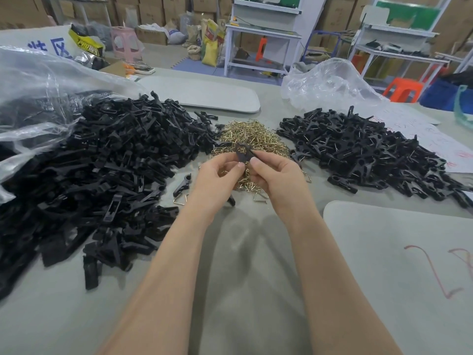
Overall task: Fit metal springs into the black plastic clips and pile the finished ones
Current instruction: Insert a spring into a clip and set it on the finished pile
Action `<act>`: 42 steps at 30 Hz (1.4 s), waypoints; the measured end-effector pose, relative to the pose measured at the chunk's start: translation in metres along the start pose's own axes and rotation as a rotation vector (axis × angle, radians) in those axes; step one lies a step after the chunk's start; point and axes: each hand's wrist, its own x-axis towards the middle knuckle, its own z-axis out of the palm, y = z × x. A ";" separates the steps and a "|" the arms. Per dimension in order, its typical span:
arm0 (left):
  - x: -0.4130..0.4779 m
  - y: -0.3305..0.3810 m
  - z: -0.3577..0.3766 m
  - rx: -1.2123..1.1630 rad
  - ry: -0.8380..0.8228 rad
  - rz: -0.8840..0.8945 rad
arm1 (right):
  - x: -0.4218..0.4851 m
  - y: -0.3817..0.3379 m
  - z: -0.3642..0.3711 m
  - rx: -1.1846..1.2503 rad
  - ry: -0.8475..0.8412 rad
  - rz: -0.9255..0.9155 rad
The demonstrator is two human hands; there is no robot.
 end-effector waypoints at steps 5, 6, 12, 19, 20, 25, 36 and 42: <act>-0.002 0.003 0.001 0.009 0.011 0.015 | 0.002 0.001 -0.003 -0.227 0.050 -0.099; -0.002 0.002 0.001 0.017 0.017 0.017 | 0.002 0.001 -0.003 -0.236 0.043 -0.100; -0.001 0.001 0.002 -0.007 0.015 -0.007 | 0.003 0.004 -0.003 -0.237 0.074 -0.068; -0.001 0.000 0.001 -0.011 0.011 -0.021 | 0.003 0.003 -0.003 -0.277 0.074 -0.076; -0.001 0.000 0.001 -0.010 0.006 -0.018 | 0.002 0.002 -0.004 -0.283 0.075 -0.083; -0.003 0.002 0.000 -0.003 -0.013 0.018 | 0.001 0.001 -0.004 -0.284 0.089 -0.094; -0.004 0.006 -0.003 -0.193 0.005 -0.080 | 0.000 -0.001 -0.008 -0.085 -0.032 -0.012; -0.004 0.011 -0.007 -0.394 -0.135 -0.163 | 0.000 -0.003 -0.008 0.106 -0.104 0.139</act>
